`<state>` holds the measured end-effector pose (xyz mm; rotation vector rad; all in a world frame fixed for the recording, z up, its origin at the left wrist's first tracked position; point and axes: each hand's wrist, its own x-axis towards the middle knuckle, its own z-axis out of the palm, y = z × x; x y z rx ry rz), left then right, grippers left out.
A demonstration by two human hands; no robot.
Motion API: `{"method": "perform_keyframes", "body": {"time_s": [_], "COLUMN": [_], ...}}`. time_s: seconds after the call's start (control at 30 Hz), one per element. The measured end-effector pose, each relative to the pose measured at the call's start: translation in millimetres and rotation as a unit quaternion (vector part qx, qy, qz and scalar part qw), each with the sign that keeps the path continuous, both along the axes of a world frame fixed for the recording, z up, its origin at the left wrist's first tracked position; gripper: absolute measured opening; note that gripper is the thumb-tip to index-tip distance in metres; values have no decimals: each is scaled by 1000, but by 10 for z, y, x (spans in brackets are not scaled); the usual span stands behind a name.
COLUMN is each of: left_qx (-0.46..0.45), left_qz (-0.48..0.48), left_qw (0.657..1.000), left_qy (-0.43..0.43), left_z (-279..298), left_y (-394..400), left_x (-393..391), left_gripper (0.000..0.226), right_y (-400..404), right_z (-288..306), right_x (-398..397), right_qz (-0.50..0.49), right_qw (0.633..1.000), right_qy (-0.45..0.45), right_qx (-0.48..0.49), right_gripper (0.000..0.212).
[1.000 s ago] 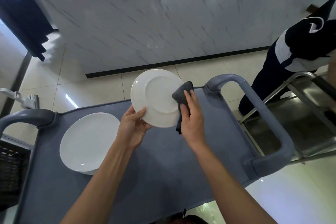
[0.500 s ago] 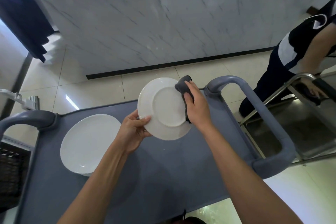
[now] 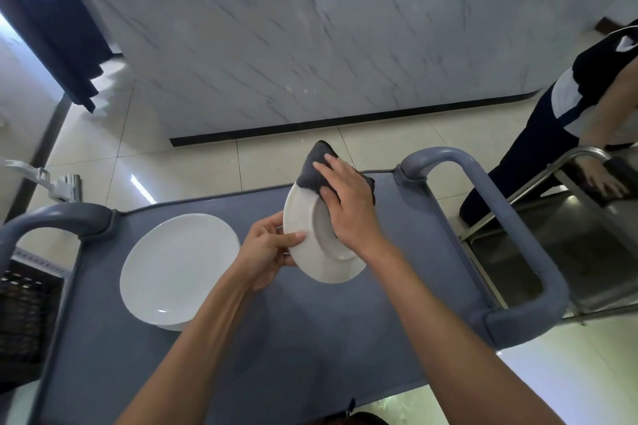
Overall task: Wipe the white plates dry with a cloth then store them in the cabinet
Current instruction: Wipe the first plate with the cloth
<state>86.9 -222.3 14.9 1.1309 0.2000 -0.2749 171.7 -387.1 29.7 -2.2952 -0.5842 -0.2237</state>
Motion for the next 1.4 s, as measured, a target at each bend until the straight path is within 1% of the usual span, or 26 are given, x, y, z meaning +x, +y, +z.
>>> {"method": "perform_keyframes", "body": {"time_s": [0.17, 0.33, 0.4, 0.53, 0.77, 1.03, 1.23, 1.4], "left_qx": [-5, -7, -15, -38, -53, -54, -55, -53], "left_qz": [24, 50, 62, 72, 56, 59, 77, 82], "left_qw": [1000, 999, 998, 997, 997, 997, 996, 995], "left_qy": [8, 18, 21, 19, 16, 12, 2, 7], "left_z": [-31, -66, -74, -61, -15, -24, 33, -9], "left_y": [-12, -5, -11, 1, 56, 91, 119, 104], "left_x": [31, 37, 30, 22, 17, 9, 19, 10], "left_gripper": [37, 30, 31, 39, 50, 53, 48, 44], "right_y": [154, 209, 208, 180, 129, -9, -132, -105], "right_z": [-58, -117, -161, -238, -232, -262, -391, -414], "right_x": [-175, -303, -343, -412, -384, -275, -347, -465], "right_qz": [35, 56, 60, 64, 11, -88, -119, -160], "right_qw": [999, 998, 998, 997, 999, 996, 990, 981], "right_qy": [-19, 9, 9, -4, -31, 1, 63, 79], "right_qx": [-17, 7, 21, 33, 23, -15, 44, 73], "right_gripper": [44, 45, 45, 46, 48, 55, 58, 61]}}
